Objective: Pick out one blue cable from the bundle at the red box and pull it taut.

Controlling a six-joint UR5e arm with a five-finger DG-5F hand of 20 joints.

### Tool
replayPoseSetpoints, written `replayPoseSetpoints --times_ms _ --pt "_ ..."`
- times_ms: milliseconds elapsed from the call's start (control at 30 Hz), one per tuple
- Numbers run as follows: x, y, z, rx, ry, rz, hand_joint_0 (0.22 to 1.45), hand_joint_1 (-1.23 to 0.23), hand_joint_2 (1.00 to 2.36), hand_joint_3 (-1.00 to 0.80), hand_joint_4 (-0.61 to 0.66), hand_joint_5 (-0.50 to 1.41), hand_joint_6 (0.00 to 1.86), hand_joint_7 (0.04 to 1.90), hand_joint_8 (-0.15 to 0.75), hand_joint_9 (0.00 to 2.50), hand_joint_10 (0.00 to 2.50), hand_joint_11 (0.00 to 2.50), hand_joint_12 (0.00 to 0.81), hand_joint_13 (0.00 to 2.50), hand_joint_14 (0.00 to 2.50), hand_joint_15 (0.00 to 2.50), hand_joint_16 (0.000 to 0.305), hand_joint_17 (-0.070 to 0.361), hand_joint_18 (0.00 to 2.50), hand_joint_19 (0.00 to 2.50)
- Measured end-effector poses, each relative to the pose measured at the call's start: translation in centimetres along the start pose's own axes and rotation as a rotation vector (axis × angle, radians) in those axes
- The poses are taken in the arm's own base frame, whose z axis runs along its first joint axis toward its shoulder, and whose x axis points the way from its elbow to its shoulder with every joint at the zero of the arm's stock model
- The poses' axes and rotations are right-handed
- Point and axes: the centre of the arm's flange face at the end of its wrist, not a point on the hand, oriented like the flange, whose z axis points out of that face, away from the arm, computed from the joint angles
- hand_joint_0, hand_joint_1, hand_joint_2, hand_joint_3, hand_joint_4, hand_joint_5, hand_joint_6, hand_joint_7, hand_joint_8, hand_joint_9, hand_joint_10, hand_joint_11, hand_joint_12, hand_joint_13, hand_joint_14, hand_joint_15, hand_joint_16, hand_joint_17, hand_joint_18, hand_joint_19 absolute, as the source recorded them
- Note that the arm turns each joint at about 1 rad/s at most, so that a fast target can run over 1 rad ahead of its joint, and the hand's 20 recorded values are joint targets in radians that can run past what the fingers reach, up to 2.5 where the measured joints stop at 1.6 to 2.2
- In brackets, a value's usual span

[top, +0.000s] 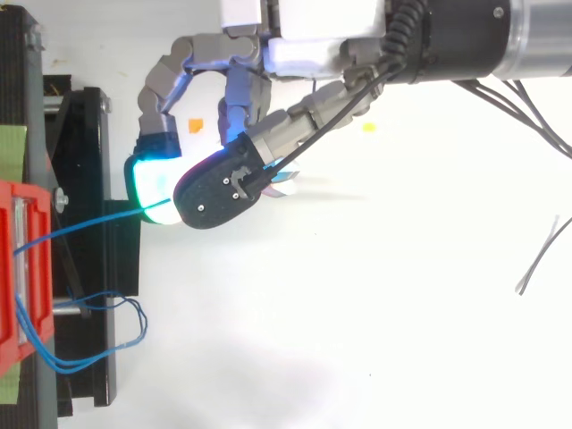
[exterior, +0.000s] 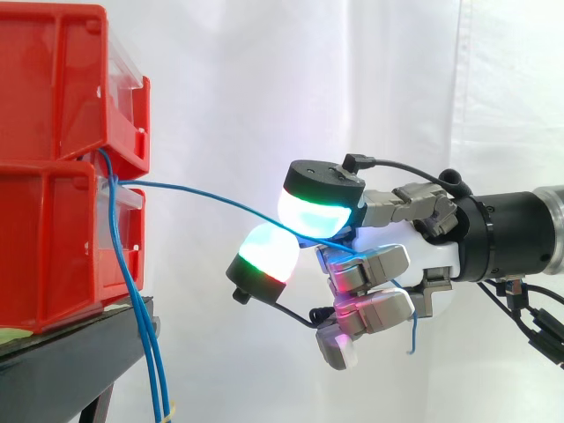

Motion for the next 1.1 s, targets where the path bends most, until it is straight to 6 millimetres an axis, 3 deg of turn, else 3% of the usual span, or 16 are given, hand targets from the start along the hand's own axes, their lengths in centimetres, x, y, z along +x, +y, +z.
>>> replayPoseSetpoints --times_ms 133,233,633,1100 --pt "0.17 0.03 0.06 -0.001 0.002 0.000 0.60 -0.62 1.00 -0.45 0.04 -0.14 0.95 0.75 0.217 1.52 0.01 1.81 0.349 1.30 0.03 1.24 0.051 0.114 0.87 0.85" --pt "0.34 0.05 0.12 -0.001 0.004 0.002 0.59 -0.61 1.00 -0.47 0.04 -0.13 0.94 0.78 0.220 1.53 0.00 1.81 0.351 1.31 0.02 1.23 0.051 0.115 0.87 0.84" --pt "0.71 0.02 0.17 0.002 0.012 0.022 0.61 -0.74 1.02 -0.20 -0.03 -0.09 0.96 0.84 0.226 1.55 0.01 1.78 0.350 1.34 0.03 1.22 0.050 0.111 0.90 0.83" --pt "0.60 -0.02 0.12 0.003 0.012 0.023 0.60 -0.80 1.03 -0.06 -0.09 -0.05 0.93 0.98 0.231 1.60 0.02 1.61 0.373 1.34 0.03 1.17 0.053 0.118 0.95 0.79"
